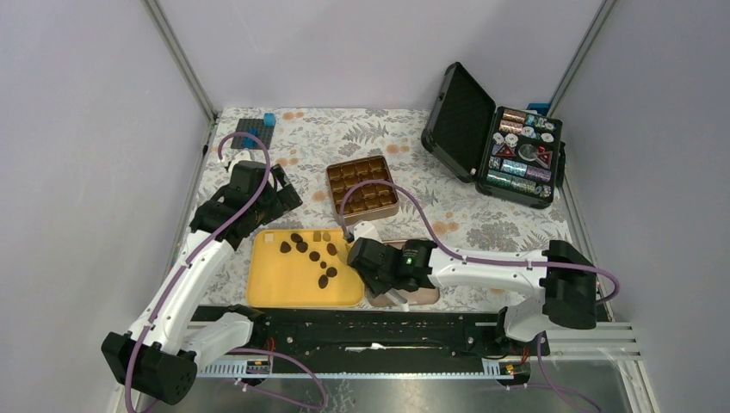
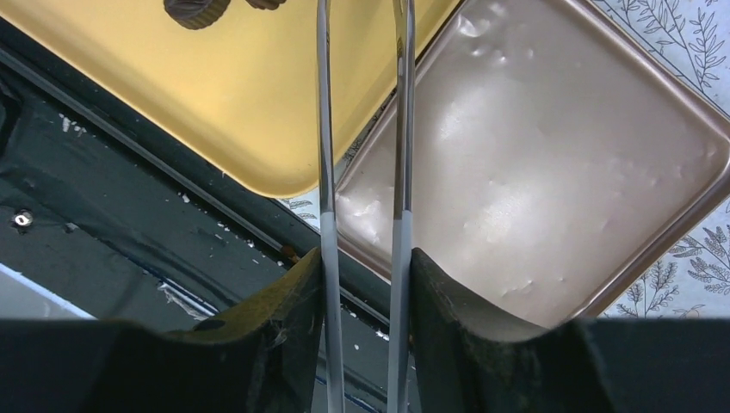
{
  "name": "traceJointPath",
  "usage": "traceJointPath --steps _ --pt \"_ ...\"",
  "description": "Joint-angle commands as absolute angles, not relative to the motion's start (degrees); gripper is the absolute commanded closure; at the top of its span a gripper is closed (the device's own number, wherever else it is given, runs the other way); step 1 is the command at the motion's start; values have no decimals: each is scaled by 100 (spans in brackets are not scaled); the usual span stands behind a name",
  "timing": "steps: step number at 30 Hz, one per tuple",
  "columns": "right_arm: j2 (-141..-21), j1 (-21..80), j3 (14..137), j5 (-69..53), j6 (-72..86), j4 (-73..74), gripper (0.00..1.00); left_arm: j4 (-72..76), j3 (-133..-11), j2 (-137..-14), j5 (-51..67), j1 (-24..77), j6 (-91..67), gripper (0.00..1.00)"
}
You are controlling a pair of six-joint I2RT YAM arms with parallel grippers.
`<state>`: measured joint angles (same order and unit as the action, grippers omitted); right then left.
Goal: Pack the chocolate
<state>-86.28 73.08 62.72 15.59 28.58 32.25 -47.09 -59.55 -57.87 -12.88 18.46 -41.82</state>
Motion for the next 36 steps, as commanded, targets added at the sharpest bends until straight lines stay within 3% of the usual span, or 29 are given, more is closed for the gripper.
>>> traceJointPath --steps 1,36 --pt "-8784 7365 6532 1861 2915 3159 55 -4593 -6116 -5679 -1421 1814 -4140 1" --pt "-9680 7445 7479 2151 2301 3178 49 -4595 -6149 -5661 -1435 1819 -4017 1"
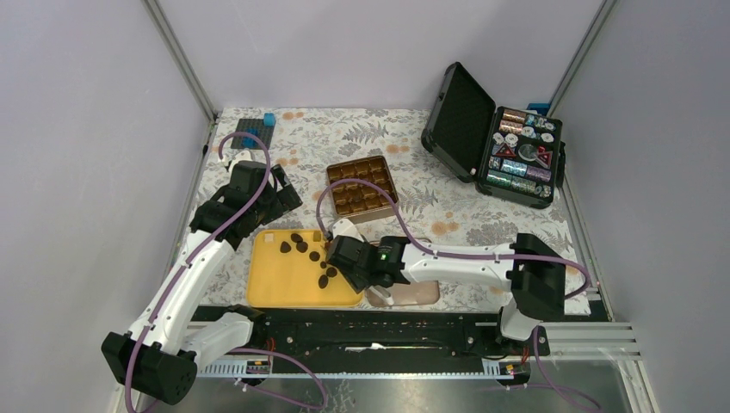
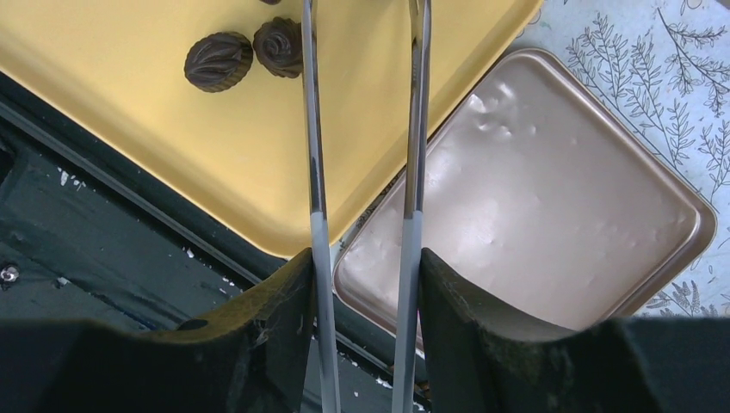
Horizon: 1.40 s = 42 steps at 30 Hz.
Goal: Pack the chocolate
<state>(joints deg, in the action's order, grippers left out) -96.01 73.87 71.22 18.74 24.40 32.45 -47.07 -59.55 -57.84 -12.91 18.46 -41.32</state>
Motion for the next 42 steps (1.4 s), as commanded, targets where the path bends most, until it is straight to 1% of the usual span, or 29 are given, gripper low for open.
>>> traceJointPath --steps 1,9,11,13,16,19,21,25,31,35,38,42 --pt "-9724 7444 7512 2164 2275 3173 49 -4593 -6146 -5665 -1433 1819 -4017 1" --pt "-9959 7448 7662 2294 2140 3183 49 -4588 -6131 -5643 -1415 1818 -4025 1" --pt "-9990 7447 7680 2373 2123 3228 50 -4588 -6125 -5643 -1417 1819 -4023 1" --pt "-9989 7444 7690 2401 2125 3269 54 -4589 -6123 -5641 -1415 1815 -4025 1" --pt "-9863 7449 7672 2444 2148 3282 62 -4588 -6116 -5638 -1419 1819 -4033 1" --pt "-9705 7444 7673 2527 2167 3318 77 -4590 -6116 -5664 -1413 1819 -4034 1" --pt "-9598 7445 7702 2609 2176 3394 84 -4588 -6115 -5669 -1411 1813 -4034 1" --pt "-9321 7447 7809 2937 2122 3634 91 -4591 -6116 -5654 -1444 1819 -4034 1" --pt "-8762 7436 7895 3258 2058 3727 92 -4589 -6150 -5671 -1476 1813 -4043 1" --pt "-8596 7360 7989 3472 1939 3721 92 -4584 -6171 -5696 -1487 1811 -4052 1" --pt "-8624 7086 7999 3413 1830 3590 92 -4585 -6174 -5730 -1477 1806 -4044 1" --pt "-8650 6666 7856 3032 1807 3270 92 -4588 -6181 -5696 -1479 1801 -4031 1"
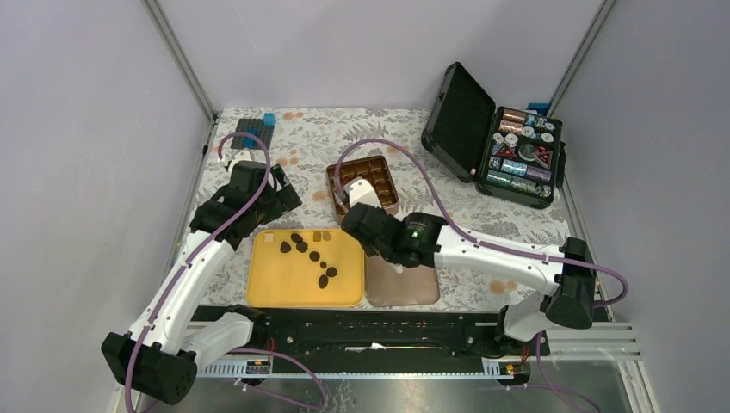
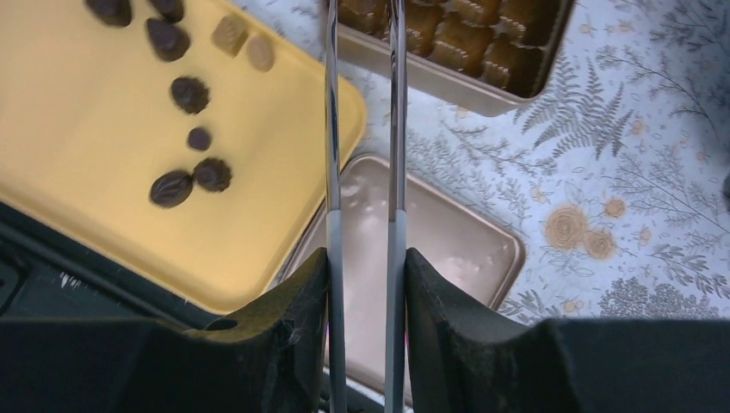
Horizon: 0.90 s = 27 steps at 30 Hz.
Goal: Pack the chocolate
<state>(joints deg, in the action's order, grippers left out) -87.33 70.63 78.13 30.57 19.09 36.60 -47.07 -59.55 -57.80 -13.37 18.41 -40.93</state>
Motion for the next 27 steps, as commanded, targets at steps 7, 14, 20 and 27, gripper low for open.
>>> traceJointPath --steps 7,14,20,27 --pt "-8827 6406 7687 2681 1622 2955 91 -4597 -6223 -5712 -1466 1757 -4014 1" --pt "-9110 6399 7734 2391 1612 2860 90 -4601 -6128 -5648 -1473 1736 -4095 1" --pt "-9335 6403 7644 2384 1629 2780 90 -4597 -6197 -5630 -1501 1718 -4043 1" --pt "-9439 6393 7518 2527 1652 2738 86 -4598 -6139 -5600 -1484 1697 -4008 1"
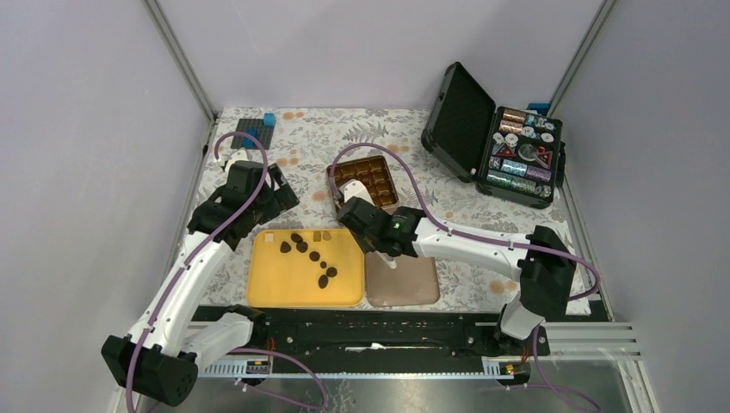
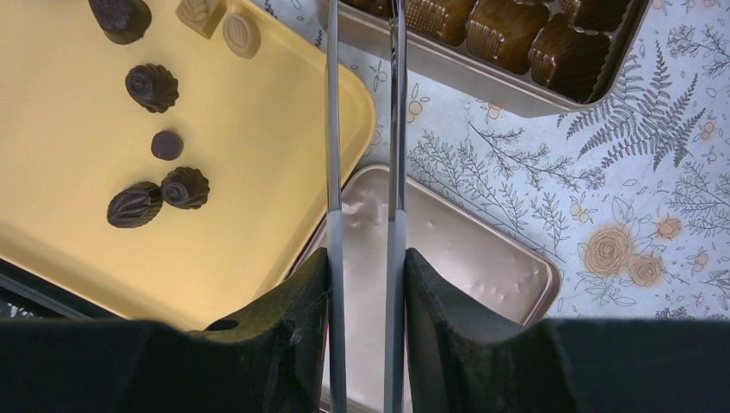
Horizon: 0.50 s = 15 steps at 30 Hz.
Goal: Pack the chocolate
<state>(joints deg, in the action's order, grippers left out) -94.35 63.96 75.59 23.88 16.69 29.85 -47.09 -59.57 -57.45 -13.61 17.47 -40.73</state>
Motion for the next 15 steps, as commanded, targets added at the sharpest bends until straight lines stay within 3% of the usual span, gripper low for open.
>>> traceJointPath --steps 1,4,8,15 --pt "-9449 6391 7501 2529 1645 2727 86 -4601 -6122 -5593 -1477 1696 -4008 1" --pt "-9472 6390 7497 2518 1659 2732 82 -4613 -6081 -5553 -1476 1687 -4016 1" --pt "-9454 6390 7466 2445 1733 2724 60 -4622 -6063 -5512 -1481 1683 -4008 1" --pt "-9274 6390 7442 2469 1839 2732 56 -4640 -6048 -5526 -1527 1667 -3969 1"
